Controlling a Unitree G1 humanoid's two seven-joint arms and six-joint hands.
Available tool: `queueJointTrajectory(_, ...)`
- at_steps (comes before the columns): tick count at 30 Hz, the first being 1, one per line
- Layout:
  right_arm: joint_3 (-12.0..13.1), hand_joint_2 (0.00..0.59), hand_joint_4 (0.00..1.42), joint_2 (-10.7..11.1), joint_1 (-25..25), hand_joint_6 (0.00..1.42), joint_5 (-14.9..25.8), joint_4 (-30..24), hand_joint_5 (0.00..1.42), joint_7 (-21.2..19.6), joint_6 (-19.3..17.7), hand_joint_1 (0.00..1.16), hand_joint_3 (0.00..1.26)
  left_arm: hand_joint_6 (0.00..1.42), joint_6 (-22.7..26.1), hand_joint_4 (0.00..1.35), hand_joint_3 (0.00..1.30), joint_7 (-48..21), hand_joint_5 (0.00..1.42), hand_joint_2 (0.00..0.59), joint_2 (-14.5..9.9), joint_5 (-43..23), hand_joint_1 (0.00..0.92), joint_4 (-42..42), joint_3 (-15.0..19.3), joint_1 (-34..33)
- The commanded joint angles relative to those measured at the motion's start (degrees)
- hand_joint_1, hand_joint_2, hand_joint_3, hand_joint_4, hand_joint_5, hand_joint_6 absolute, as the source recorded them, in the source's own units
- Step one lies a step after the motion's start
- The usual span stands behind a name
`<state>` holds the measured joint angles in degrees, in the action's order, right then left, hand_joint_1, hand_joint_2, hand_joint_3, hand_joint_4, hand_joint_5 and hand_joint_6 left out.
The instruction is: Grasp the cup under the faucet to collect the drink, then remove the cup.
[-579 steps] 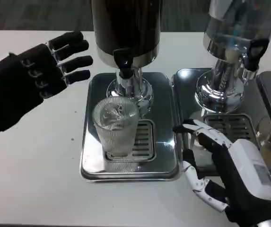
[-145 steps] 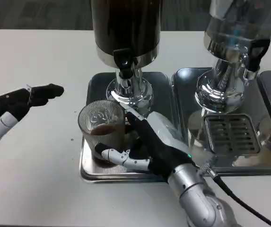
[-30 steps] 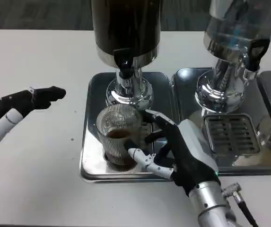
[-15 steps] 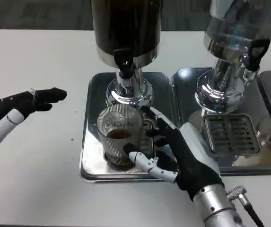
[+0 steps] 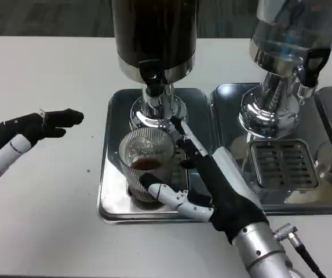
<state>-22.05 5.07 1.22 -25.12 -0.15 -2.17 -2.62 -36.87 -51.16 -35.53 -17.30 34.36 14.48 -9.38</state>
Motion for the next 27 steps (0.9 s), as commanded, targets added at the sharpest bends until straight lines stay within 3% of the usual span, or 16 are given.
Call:
queueJointTrajectory(1, 0.0, 0.195, 0.0, -0.44, -1.41, 0.23, 1.13, 0.84, 0.05, 1.43, -0.42, 0.43, 0.0, 0.17, 0.29, 0.21, 0.3, -0.56, 0.15, 0.235, -0.83, 0.68, 0.0, 0.08, -0.48, -0.17)
queueJointTrajectory(20, -1.5, 0.181, 0.0, -1.13, -4.56, 0.21, -1.65, 3.4, 0.0, 2.55, 2.24, 0.45, 0.0, 0.18, 0.2, 0.21, 0.3, -0.2, 0.15, 0.246, -1.05, 0.56, 0.0, -0.74, -0.05, 1.03)
queueJointTrajectory(27, -0.49, 0.19, 0.0, -1.81, -3.94, 0.22, -0.43, 4.1, 0.0, 0.65, 0.43, 0.49, 0.0, 0.19, 0.23, 0.21, 0.3, -0.05, 0.15, 0.247, -1.1, 0.65, 0.0, -0.91, -0.04, 1.22)
